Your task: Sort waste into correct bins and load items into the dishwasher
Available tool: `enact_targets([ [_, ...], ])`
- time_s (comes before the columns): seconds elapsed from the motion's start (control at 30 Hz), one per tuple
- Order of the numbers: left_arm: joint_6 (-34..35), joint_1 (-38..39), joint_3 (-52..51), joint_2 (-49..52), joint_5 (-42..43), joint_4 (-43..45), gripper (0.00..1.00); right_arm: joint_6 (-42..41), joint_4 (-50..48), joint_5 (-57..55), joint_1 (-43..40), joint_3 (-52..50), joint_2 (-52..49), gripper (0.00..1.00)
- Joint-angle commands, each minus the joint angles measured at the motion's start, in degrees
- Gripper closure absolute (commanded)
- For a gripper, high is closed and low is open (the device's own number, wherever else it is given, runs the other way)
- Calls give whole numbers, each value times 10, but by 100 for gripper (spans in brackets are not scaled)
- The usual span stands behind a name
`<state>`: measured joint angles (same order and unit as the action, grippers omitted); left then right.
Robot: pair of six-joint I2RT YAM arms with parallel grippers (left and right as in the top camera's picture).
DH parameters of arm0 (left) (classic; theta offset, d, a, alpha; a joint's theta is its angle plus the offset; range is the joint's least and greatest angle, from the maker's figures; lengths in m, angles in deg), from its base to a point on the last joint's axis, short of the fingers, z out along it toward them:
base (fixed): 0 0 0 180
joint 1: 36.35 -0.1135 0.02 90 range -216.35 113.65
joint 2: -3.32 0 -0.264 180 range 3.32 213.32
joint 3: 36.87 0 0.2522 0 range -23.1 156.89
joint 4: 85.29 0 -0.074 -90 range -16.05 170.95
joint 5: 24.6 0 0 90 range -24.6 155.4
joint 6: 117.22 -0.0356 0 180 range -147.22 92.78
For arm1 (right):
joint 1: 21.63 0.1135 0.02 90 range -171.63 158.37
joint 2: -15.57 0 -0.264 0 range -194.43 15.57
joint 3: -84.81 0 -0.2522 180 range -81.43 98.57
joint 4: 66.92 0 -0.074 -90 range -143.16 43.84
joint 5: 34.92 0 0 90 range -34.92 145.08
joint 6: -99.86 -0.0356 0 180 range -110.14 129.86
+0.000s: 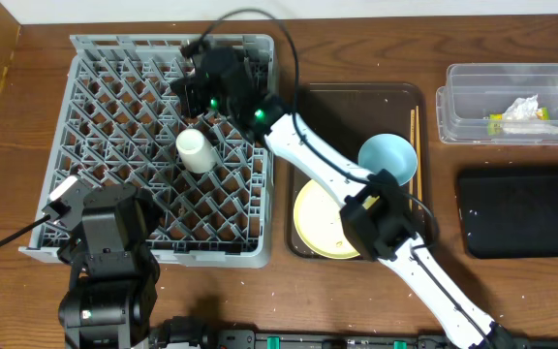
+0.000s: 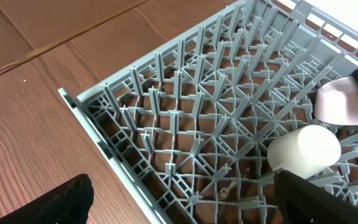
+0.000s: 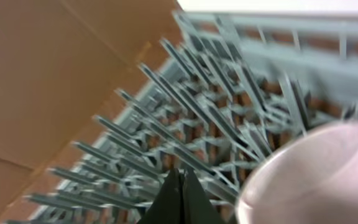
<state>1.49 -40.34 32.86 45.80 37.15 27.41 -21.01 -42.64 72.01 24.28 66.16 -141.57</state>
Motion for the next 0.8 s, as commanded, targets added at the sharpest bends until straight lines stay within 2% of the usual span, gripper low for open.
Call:
enact_targets([
  [0.0,5,-2,9,-1,-2,0,6,-17,-2,-48,-3,1,-10,99],
  [0.33,5,-2,9,-1,-2,0,6,27,113,-143,-14,23,2,98],
  [0.6,5,-2,9,-1,-2,0,6,60,240,-362,-5,73,51,97],
  [0.67,5,-2,9,-1,-2,0,6,61,253,-368,-5,76,57,97],
  [0.77,5,-2,9,-1,-2,0,6,81,230,-314,-9,76,58,96],
])
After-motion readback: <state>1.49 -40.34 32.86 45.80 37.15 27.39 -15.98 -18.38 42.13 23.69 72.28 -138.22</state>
